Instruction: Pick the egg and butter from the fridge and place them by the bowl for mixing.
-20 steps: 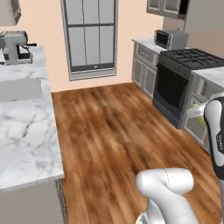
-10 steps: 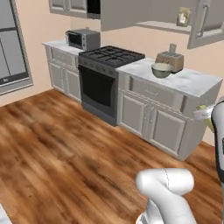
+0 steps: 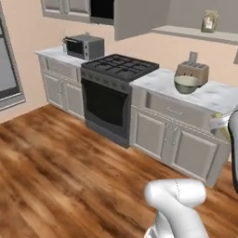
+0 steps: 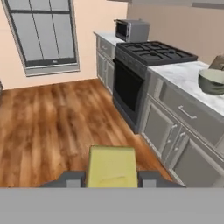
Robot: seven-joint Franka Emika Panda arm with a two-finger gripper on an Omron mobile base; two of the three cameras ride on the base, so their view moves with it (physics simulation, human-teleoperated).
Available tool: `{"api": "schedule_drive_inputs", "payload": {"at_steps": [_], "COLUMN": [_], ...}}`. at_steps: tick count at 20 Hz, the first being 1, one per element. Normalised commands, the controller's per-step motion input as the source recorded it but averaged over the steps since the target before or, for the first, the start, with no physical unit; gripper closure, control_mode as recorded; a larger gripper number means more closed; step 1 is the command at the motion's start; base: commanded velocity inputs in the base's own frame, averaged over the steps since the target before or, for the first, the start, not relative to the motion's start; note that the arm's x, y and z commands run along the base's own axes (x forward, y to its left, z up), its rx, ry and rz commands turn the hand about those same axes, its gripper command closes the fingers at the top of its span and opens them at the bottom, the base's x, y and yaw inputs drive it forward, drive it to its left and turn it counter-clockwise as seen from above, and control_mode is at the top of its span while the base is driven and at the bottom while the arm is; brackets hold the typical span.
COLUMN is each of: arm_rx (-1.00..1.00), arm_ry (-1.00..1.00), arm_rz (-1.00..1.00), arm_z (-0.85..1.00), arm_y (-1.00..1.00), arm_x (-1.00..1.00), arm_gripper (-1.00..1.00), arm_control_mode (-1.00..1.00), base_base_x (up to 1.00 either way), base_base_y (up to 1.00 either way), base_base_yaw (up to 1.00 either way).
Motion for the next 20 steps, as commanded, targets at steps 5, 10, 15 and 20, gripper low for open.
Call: {"api": "schedule_drive_inputs", "payload": {"at_steps": [5,10,15,20], "arm_rx": [0.0,0.0,0.0,0.0], "arm_ry": [0.0,0.0,0.0,0.0], "arm_rz": [0.0,0.0,0.0,0.0], "arm_z": [0.0,0.0,0.0,0.0], "arm_y": [0.0,0.0,0.0,0.0], "arm_x": [0.0,0.0,0.0,0.0], "arm_gripper": [1.0,1.0,1.0,1.0], "arm_control_mode": [1.0,1.0,1.0,1.0], "base_base_x": [1.0,1.0,0.92,0.94], "base_base_y": [0.55,0.93,0.69,0.38], "base_base_yaw": [-0.7,-0.68,-0.74,-0.67]}}
